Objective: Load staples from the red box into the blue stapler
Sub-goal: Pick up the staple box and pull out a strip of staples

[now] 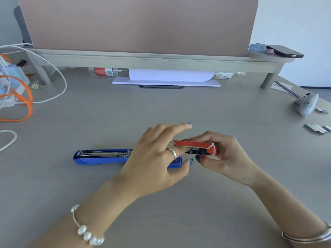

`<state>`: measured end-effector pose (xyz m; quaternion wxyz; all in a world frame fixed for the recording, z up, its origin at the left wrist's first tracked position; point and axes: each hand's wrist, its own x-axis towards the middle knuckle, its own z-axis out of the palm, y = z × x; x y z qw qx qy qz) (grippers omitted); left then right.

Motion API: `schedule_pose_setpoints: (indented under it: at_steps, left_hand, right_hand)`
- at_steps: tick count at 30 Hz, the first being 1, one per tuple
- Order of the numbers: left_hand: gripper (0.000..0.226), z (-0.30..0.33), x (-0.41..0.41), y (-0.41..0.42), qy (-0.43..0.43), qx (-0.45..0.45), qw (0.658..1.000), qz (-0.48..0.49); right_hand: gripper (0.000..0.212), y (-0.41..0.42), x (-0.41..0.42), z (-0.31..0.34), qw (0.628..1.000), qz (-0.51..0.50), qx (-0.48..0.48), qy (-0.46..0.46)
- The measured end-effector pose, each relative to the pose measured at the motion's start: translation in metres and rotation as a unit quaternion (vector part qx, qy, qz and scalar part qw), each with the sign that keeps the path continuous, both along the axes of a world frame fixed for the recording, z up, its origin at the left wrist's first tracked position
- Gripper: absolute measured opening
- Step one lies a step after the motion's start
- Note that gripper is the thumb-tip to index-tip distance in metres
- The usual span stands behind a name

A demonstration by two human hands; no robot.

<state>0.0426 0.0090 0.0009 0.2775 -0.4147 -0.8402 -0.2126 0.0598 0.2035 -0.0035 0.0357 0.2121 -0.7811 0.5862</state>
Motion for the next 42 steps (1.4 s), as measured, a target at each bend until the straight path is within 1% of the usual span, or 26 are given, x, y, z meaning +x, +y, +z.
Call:
schedule_pose_setpoints:
  at_steps: [2, 4, 8, 11, 13, 15, 18, 20, 21, 23, 25, 26, 27, 29, 31, 33, 36, 38, 42]
  left_hand:
    - [0.022, -0.002, -0.002, 0.0, 0.003, -0.014, 1.0, 0.0]
    - [0.017, -0.004, -0.003, -0.001, 0.003, -0.009, 1.0, -0.006]
    - [0.015, -0.006, -0.002, 0.0, -0.071, 0.039, 0.997, -0.004]
    - [0.018, -0.005, -0.001, 0.001, -0.124, 0.075, 0.989, -0.005]
    - [0.016, -0.004, 0.0, 0.0, -0.143, 0.096, 0.985, -0.002]
    - [0.01, -0.003, 0.001, 0.001, -0.158, 0.116, 0.981, 0.004]
    - [0.009, 0.0, 0.003, 0.0, -0.194, 0.149, 0.97, 0.01]
    - [0.006, 0.005, 0.004, -0.002, -0.233, 0.182, 0.955, -0.003]
    - [0.005, 0.009, 0.004, -0.002, -0.263, 0.206, 0.942, -0.019]
    - [0.014, 0.015, 0.004, -0.004, -0.319, 0.271, 0.907, -0.048]
    - [0.012, 0.018, 0.003, -0.006, -0.34, 0.33, 0.879, -0.056]
    - [0.011, 0.018, 0.002, -0.006, -0.338, 0.346, 0.874, -0.051]
    - [0.011, 0.018, 0.002, -0.006, -0.334, 0.354, 0.873, -0.039]
    - [0.01, 0.014, 0.003, -0.004, -0.323, 0.345, 0.881, -0.014]
    - [0.009, 0.009, 0.005, -0.001, -0.31, 0.31, 0.899, 0.005]
    - [0.018, 0.005, 0.006, 0.003, -0.304, 0.27, 0.914, 0.011]
    - [0.033, 0.005, 0.007, 0.004, -0.334, 0.261, 0.906, -0.017]
    - [0.034, 0.007, 0.008, 0.004, -0.337, 0.258, 0.905, -0.023]
    - [0.033, 0.005, 0.009, 0.004, -0.322, 0.261, 0.91, -0.012]
  right_hand:
    - [0.039, 0.0, 0.0, 0.0, 1.0, -0.003, 0.017, -0.001]
    - [0.038, -0.001, 0.0, -0.002, 0.999, -0.013, 0.036, 0.001]
    - [0.037, 0.0, -0.002, -0.004, 0.998, -0.023, 0.054, 0.002]
    - [0.03, 0.001, -0.003, -0.005, 0.998, -0.031, 0.062, -0.001]
    - [0.027, 0.002, -0.003, -0.006, 0.997, -0.033, 0.066, -0.002]
    - [0.026, 0.002, -0.003, -0.005, 0.997, -0.034, 0.067, 0.0]
    - [0.026, 0.003, -0.004, -0.005, 0.997, -0.036, 0.067, 0.006]
    - [0.029, 0.003, -0.005, -0.005, 0.997, -0.034, 0.073, 0.005]
    - [0.032, 0.004, -0.005, -0.004, 0.997, -0.032, 0.07, 0.003]
    - [0.04, 0.004, -0.004, -0.003, 0.998, -0.029, 0.063, -0.002]
    - [0.04, 0.004, -0.005, -0.003, 0.998, -0.029, 0.057, -0.008]
    - [0.039, 0.004, -0.005, -0.003, 0.998, -0.029, 0.053, -0.007]
    - [0.039, 0.004, -0.004, -0.003, 0.998, -0.027, 0.052, -0.004]
    - [0.038, 0.003, -0.004, -0.002, 0.998, -0.024, 0.05, 0.0]
    - [0.037, 0.002, -0.004, -0.003, 0.999, -0.019, 0.038, -0.003]
    - [0.034, 0.002, -0.003, -0.002, 1.0, -0.011, 0.025, -0.009]
    - [0.035, 0.001, -0.003, -0.003, 1.0, -0.002, 0.015, -0.016]
    - [0.036, 0.001, -0.004, -0.003, 1.0, -0.001, 0.005, -0.026]
    - [0.031, 0.001, -0.004, -0.004, 0.999, -0.001, 0.007, -0.035]
